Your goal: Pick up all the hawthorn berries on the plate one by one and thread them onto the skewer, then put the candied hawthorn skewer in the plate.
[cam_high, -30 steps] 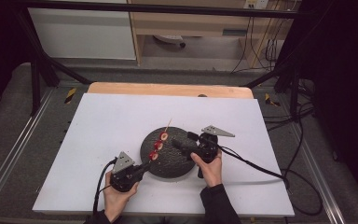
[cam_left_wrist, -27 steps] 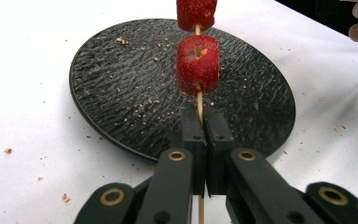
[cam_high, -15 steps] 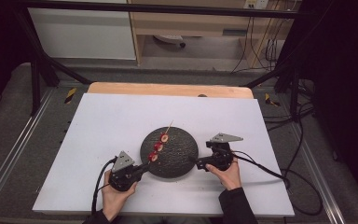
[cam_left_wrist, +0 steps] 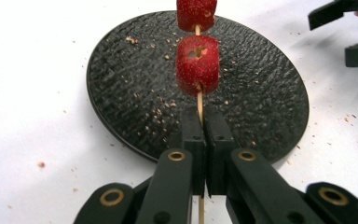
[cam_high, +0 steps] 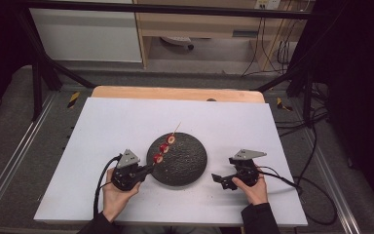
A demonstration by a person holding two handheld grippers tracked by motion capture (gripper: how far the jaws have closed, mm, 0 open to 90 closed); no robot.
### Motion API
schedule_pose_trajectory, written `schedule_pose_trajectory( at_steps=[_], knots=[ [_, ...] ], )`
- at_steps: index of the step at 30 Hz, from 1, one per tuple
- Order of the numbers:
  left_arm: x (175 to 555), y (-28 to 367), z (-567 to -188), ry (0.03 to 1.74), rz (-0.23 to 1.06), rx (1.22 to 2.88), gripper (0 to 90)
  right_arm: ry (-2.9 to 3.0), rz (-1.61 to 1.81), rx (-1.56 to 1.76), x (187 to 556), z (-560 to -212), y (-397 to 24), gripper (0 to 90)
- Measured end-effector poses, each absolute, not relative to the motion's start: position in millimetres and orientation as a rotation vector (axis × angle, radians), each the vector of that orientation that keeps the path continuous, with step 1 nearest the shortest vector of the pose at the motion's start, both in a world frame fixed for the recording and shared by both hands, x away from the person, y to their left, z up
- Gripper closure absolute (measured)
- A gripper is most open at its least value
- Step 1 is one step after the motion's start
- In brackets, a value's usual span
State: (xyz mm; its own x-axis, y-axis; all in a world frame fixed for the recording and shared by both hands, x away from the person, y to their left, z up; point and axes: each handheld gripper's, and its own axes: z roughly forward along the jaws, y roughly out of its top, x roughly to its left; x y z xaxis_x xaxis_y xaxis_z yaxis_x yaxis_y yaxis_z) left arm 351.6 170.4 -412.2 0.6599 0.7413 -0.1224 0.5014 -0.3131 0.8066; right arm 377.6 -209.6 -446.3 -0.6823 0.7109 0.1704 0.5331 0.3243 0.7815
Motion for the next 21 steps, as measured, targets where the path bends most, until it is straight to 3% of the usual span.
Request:
schedule_pose_trajectory(
  at_steps=[21],
  knots=[
    [385.5,133.3,-415.0,1.021,0.265,2.206,88.3,2.364,1.231,1.183,358.7,-458.9,-244.1,0.7]
  ],
)
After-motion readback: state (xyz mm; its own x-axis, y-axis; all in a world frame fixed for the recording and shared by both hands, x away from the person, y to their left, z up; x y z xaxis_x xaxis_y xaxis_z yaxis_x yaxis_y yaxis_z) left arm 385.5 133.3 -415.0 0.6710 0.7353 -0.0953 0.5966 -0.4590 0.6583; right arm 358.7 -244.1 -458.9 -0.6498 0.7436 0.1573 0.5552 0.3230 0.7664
